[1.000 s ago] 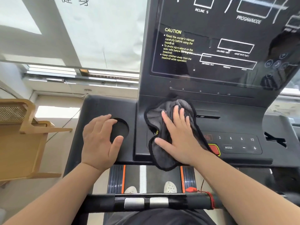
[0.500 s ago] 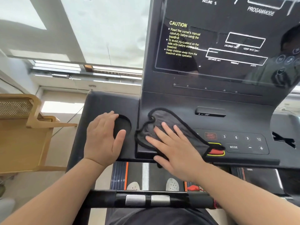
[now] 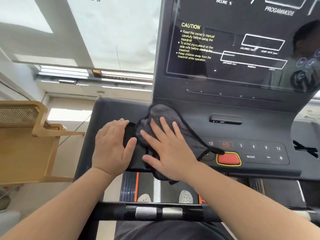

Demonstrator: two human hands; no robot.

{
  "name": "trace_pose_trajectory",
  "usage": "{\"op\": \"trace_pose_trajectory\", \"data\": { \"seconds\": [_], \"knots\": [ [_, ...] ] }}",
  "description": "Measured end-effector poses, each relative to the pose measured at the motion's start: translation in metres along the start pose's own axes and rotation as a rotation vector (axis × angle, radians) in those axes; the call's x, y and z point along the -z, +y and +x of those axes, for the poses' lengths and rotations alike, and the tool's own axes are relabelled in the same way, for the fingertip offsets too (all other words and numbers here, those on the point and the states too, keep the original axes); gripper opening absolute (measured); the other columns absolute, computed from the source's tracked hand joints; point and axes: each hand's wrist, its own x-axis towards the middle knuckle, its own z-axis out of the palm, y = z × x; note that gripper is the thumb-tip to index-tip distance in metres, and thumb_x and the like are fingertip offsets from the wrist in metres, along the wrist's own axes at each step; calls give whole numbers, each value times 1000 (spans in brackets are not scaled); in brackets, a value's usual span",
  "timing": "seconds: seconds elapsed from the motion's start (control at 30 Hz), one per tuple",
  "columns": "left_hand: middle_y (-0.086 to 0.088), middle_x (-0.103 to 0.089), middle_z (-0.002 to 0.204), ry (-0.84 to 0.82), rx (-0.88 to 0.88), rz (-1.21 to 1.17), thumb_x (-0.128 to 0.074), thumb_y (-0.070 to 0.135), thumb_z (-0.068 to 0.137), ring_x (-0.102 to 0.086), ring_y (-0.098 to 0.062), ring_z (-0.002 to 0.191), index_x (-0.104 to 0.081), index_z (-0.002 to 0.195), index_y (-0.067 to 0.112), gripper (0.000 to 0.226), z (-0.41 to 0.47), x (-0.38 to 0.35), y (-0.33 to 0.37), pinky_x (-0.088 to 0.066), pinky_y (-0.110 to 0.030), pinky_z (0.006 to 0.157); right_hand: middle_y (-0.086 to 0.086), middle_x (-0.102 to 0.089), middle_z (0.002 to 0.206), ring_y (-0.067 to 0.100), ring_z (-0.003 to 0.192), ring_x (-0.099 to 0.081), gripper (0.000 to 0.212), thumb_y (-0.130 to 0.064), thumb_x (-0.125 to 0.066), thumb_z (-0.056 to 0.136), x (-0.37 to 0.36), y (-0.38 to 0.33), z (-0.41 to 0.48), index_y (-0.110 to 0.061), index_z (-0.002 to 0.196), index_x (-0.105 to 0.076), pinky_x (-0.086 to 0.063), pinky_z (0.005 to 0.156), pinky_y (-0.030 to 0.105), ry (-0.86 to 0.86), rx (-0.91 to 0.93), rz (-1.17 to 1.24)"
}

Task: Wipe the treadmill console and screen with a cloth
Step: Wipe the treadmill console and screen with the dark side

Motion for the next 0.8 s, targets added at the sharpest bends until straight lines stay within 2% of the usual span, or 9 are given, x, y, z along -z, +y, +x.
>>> {"op": "trace_pose_trajectory", "data": {
  "seconds": [0.1,0.17,0.3,0.4,0.47,0.57,0.67,0.73,0.8],
  "knots": [
    [-14,-62,131,6,-2,-14,-36,45,94,-53,-36,125,-53,133,9,56,0,0,0,-39,-55,107,2,-10,173,30,160,0,72,-71,-28,101,-11,10,-43,-36,163,-18,-1,127,53,-34,111,-65],
    [-14,-62,131,8,0,-25,-37,44,93,-53,-36,126,-53,133,8,56,-1,0,0,-39,-55,107,3,-14,172,31,160,-3,71,-71,-27,101,-13,29,-66,-39,163,-16,-4,127,53,-27,80,-68],
    [-13,-62,129,19,8,-42,-37,44,92,-53,-35,124,-55,131,9,55,-1,1,1,-38,-52,108,5,-10,173,29,160,5,78,-74,-7,99,-3,59,-57,-32,165,-4,-6,128,56,32,-249,60],
    [-13,-62,129,20,5,-41,-36,43,92,-53,-35,123,-55,130,9,54,-1,1,2,-37,-50,108,11,-12,173,35,159,5,80,-70,-10,99,-1,46,-29,-25,165,-9,-1,127,56,62,-417,22],
    [-13,-62,130,18,6,-34,-36,43,93,-53,-35,124,-55,130,9,54,-1,0,1,-36,-50,107,11,-17,171,38,159,2,78,-66,-14,101,-4,23,-21,-23,165,-12,-3,127,59,46,-364,-24],
    [-13,-61,130,19,-5,-26,-36,44,93,-52,-36,124,-55,130,9,53,-1,-1,0,-36,-48,106,4,-16,173,32,160,-1,76,-67,-23,101,-11,-11,-32,-24,165,-17,-7,127,60,28,-138,-12],
    [-14,-62,130,23,-11,-23,-35,43,94,-53,-36,123,-55,129,9,53,-1,-1,1,-36,-49,106,2,-13,173,33,160,-2,76,-71,-29,99,-20,-6,-56,-31,164,-20,-6,127,58,11,-3,-40],
    [-14,-61,130,18,-3,-25,-35,43,93,-52,-36,123,-54,129,9,53,-1,0,1,-35,-49,107,4,-13,173,37,159,-4,72,-73,-27,99,-23,14,-71,-39,162,-19,-5,126,58,15,-41,-62],
    [-14,-61,131,16,0,-24,-35,44,93,-51,-36,124,-55,130,10,54,-1,0,1,-35,-50,107,7,-12,173,41,159,-4,70,-74,-18,99,-22,36,-79,-42,162,-21,-8,126,60,43,-190,-51]
  ]
}}
